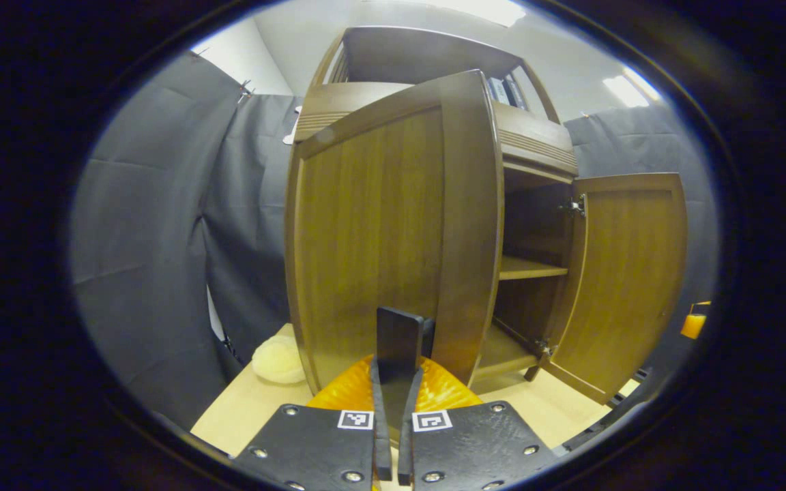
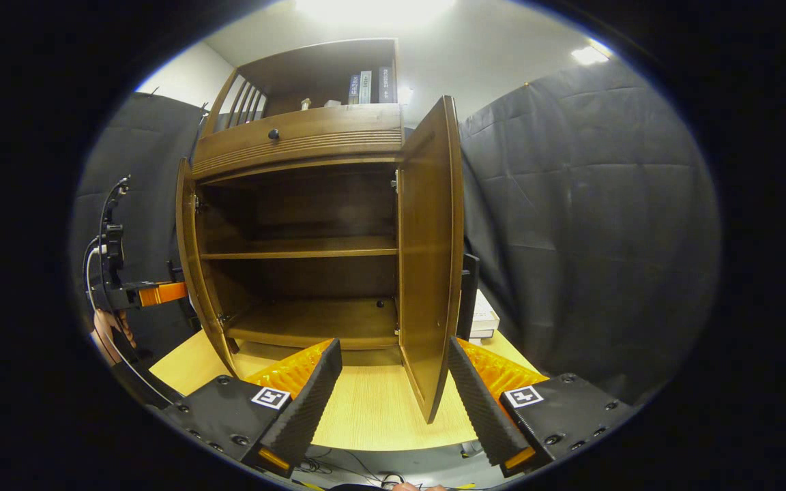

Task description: Open the right door of the double-door shoe cabinet with the right hand, and open the left door with the left hand.

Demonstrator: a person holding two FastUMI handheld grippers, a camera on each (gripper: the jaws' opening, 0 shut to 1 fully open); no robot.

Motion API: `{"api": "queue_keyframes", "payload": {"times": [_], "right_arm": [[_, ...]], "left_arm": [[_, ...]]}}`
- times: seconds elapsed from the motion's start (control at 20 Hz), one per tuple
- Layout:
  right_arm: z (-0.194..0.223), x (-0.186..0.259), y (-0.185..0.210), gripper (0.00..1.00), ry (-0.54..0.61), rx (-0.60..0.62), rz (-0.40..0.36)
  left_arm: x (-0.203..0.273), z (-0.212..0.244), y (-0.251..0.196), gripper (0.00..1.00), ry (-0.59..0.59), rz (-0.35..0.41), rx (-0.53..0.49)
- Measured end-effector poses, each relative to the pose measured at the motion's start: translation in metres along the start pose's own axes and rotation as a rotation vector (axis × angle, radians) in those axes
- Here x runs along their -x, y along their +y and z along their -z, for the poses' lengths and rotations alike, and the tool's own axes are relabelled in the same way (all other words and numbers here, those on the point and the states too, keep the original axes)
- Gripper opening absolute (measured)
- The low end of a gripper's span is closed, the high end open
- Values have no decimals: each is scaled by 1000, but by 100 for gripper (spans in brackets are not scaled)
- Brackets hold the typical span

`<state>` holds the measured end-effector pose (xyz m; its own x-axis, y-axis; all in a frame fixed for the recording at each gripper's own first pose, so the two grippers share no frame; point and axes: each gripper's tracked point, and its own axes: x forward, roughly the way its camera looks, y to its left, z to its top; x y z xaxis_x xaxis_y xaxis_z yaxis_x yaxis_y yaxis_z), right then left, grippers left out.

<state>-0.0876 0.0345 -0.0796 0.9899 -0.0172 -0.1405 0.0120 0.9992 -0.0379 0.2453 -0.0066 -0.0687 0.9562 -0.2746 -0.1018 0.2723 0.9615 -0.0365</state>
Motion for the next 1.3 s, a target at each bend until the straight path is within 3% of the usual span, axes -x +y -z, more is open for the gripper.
{"api": "queue_keyframes", "payload": {"times": [0.1, 0.2, 0.45, 0.7, 0.8, 1.0, 1.15, 1.3], "right_arm": [[0, -1, 5, 94, 4, 0, -11], [0, -3, 10, 98, 8, 3, -18], [2, -6, 35, 98, 12, 35, -71], [2, -6, 52, 98, 11, 57, -111], [5, -6, 56, 94, 18, 66, -121], [5, -8, 59, 94, 26, 70, -131], [4, -11, 56, 94, 33, 38, -127], [3, -13, 49, 94, 36, 11, -116]], "left_arm": [[13, 2, 12, 6, -1, -14, -2], [23, 5, 25, 5, -4, -35, -5], [45, 4, 66, 5, -21, -99, 3], [66, 6, 138, 4, -29, -192, 1], [71, 5, 159, 4, -46, -155, 13], [71, 4, 184, 4, -48, -65, -63], [77, 1, 194, 4, -76, -56, -26], [90, 7, 199, 3, -82, -74, -59]]}}
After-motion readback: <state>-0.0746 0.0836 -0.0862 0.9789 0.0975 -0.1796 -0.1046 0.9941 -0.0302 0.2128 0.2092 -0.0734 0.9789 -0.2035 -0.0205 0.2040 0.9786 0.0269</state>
